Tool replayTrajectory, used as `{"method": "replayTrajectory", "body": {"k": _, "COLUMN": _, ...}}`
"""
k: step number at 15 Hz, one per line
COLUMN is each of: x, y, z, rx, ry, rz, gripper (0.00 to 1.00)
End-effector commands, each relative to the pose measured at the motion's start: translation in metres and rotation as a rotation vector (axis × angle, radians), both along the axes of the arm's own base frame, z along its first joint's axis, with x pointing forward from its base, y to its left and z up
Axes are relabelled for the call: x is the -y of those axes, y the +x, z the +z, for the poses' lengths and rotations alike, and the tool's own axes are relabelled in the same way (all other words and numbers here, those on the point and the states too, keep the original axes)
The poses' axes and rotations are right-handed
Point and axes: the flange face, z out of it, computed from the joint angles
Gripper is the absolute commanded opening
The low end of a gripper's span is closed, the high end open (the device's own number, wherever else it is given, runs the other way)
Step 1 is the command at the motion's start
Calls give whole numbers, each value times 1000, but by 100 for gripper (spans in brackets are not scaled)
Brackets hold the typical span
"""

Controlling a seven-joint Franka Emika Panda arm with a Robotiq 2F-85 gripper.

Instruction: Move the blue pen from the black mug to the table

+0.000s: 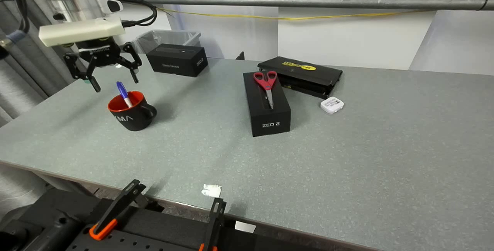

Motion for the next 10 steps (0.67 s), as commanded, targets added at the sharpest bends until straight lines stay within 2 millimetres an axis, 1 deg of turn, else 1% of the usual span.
{"method": "replayTrajectory", "body": {"k": 1, "x": -8, "y": 7, "z": -8, "rx": 16, "ry": 12, "rz": 39, "gripper": 100}}
{"method": "replayTrajectory", "body": {"k": 3, "x": -9, "y": 6, "z": -10, "rx": 11, "ry": 12, "rz": 44, "gripper": 100}}
{"method": "replayTrajectory", "body": {"k": 4, "x": -10, "y": 5, "z": -11, "rx": 9, "ry": 13, "rz": 48, "gripper": 75}}
{"method": "replayTrajectory", "body": {"k": 5, "x": -10, "y": 5, "z": -11, "rx": 10, "ry": 17, "rz": 52, "gripper": 72}}
{"method": "replayTrajectory", "body": {"k": 6, "x": -10, "y": 4, "z": -11, "rx": 12, "ry": 18, "rz": 55, "gripper": 66}}
{"method": "replayTrajectory", "body": {"k": 10, "x": -10, "y": 5, "z": -8, "rx": 18, "ry": 23, "rz": 61, "gripper": 33}}
